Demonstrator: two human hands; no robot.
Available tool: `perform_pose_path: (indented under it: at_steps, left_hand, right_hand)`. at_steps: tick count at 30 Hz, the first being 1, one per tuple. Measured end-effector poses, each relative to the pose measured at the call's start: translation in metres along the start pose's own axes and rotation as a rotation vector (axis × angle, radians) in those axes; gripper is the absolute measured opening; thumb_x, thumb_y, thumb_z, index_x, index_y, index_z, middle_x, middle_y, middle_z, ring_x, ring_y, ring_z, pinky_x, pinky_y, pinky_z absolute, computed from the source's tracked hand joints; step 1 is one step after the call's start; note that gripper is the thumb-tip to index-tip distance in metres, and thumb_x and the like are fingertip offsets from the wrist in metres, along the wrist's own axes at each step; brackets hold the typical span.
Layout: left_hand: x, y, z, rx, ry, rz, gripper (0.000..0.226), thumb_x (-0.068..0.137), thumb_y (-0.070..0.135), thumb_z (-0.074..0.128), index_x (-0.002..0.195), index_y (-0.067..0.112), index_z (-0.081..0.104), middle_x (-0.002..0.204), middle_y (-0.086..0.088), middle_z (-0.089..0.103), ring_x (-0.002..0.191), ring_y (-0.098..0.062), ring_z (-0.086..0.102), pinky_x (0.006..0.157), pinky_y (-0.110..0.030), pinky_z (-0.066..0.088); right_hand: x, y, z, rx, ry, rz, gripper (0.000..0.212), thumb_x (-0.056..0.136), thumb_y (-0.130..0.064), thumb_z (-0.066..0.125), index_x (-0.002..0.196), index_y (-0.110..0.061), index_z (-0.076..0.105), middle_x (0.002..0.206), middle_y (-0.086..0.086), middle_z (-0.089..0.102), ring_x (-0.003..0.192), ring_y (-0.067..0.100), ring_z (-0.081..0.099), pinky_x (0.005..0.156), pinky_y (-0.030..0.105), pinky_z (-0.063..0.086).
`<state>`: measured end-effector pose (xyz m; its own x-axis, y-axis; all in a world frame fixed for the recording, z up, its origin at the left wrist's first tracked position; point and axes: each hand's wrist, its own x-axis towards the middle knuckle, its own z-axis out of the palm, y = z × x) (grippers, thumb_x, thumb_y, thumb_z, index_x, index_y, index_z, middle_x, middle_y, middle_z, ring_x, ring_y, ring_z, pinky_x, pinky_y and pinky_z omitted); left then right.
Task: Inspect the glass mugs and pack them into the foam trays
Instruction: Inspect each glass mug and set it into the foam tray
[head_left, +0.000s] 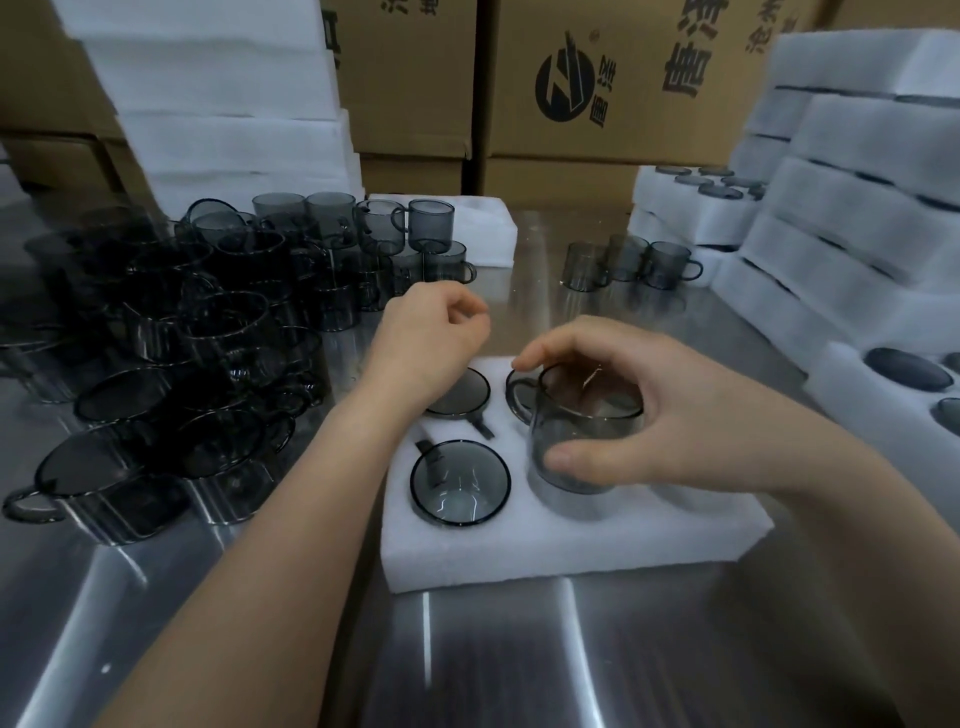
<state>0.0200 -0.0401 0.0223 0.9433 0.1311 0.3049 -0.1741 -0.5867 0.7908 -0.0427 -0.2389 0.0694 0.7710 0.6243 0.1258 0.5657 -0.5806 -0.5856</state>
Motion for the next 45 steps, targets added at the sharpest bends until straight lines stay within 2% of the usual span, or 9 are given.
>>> perform_pose_path:
  at_steps: [11, 20, 30, 32, 34, 36, 39, 42, 45]
  left_hand:
    - [0.0, -0.001, 0.0, -0.005, -0.017, 0.002, 0.018, 0.087, 0.021, 0.059, 0.078, 0.036, 0.064, 0.081, 0.007, 0.072, 0.088, -0.009, 0.065, 0.074, -0.019, 0.046]
    - [0.0, -0.002, 0.0, 0.009, -0.021, 0.011, 0.02, 0.088, 0.024, 0.06, 0.075, 0.039, 0.063, 0.08, 0.007, 0.071, 0.087, -0.011, 0.065, 0.081, -0.027, 0.051]
    - [-0.001, 0.001, 0.002, 0.029, -0.035, -0.008, 0.017, 0.088, 0.025, 0.061, 0.075, 0.036, 0.065, 0.08, 0.01, 0.071, 0.089, -0.013, 0.067, 0.09, -0.037, 0.052]
    - [0.0, 0.001, 0.002, 0.019, -0.034, -0.016, 0.016, 0.088, 0.024, 0.061, 0.076, 0.034, 0.067, 0.08, 0.008, 0.072, 0.09, -0.014, 0.067, 0.09, -0.037, 0.052]
    - [-0.001, 0.001, 0.001, 0.003, -0.027, -0.024, 0.016, 0.087, 0.022, 0.06, 0.076, 0.031, 0.069, 0.079, 0.009, 0.072, 0.089, -0.013, 0.067, 0.088, -0.035, 0.052]
    - [-0.001, 0.0, 0.001, -0.002, -0.019, -0.021, 0.017, 0.086, 0.021, 0.059, 0.078, 0.027, 0.071, 0.074, 0.01, 0.072, 0.085, -0.011, 0.066, 0.081, -0.031, 0.052]
    - [-0.001, -0.001, 0.002, 0.004, -0.023, -0.022, 0.018, 0.087, 0.021, 0.058, 0.078, 0.027, 0.072, 0.073, 0.011, 0.071, 0.077, -0.01, 0.062, 0.07, -0.026, 0.046]
    - [0.001, -0.002, 0.002, 0.017, -0.023, -0.036, 0.018, 0.088, 0.025, 0.057, 0.077, 0.03, 0.071, 0.075, 0.013, 0.071, 0.078, -0.011, 0.061, 0.07, -0.027, 0.048]
    - [0.001, -0.003, 0.002, 0.022, -0.017, -0.035, 0.017, 0.087, 0.026, 0.058, 0.076, 0.031, 0.071, 0.074, 0.012, 0.07, 0.079, -0.014, 0.063, 0.071, -0.029, 0.05]
  right_hand:
    - [-0.003, -0.007, 0.012, -0.217, -0.1, 0.086, 0.066, 0.066, -0.069, 0.054, 0.126, -0.041, 0.051, 0.1, -0.023, 0.04, 0.098, -0.004, 0.046, 0.083, 0.021, 0.041]
    - [-0.016, -0.002, 0.022, -0.441, -0.205, 0.092, 0.079, 0.071, -0.088, 0.015, 0.14, -0.051, 0.019, 0.145, -0.027, 0.003, 0.139, 0.011, 0.0, 0.115, 0.035, 0.015]
    - [-0.011, -0.007, 0.03, -0.565, -0.41, 0.115, 0.095, 0.069, -0.087, -0.001, 0.149, -0.04, -0.023, 0.155, -0.02, -0.032, 0.134, -0.005, -0.04, 0.118, 0.04, -0.016]
    - [-0.006, -0.009, 0.026, -0.457, -0.435, 0.138, 0.102, 0.065, -0.09, 0.0, 0.153, -0.04, -0.009, 0.157, -0.023, -0.019, 0.136, -0.01, -0.031, 0.118, 0.034, -0.01]
    - [0.005, -0.006, 0.017, -0.27, -0.295, 0.173, 0.104, 0.064, -0.089, 0.008, 0.144, -0.029, 0.04, 0.152, -0.003, 0.033, 0.139, -0.002, 0.024, 0.114, 0.031, 0.023]
    - [0.026, 0.004, 0.005, -0.066, 0.072, 0.177, 0.079, 0.08, -0.078, 0.026, 0.105, -0.018, 0.072, 0.096, 0.005, 0.072, 0.091, 0.015, 0.067, 0.088, 0.042, 0.052]
    - [0.073, 0.043, -0.023, -0.048, 0.513, 0.244, 0.038, 0.098, -0.038, 0.046, 0.075, -0.026, 0.073, 0.071, -0.003, 0.072, 0.064, 0.014, 0.064, 0.071, 0.032, 0.054]
    - [0.121, 0.093, -0.042, -0.09, 0.486, 0.39, 0.025, 0.096, -0.022, 0.047, 0.107, -0.02, 0.07, 0.101, 0.0, 0.07, 0.079, 0.014, 0.059, 0.067, 0.026, 0.049]
    - [0.153, 0.14, -0.052, -0.169, 0.411, 0.522, 0.049, 0.094, -0.018, 0.048, 0.143, -0.016, 0.046, 0.141, 0.012, 0.051, 0.121, 0.03, 0.053, 0.097, 0.041, 0.048]
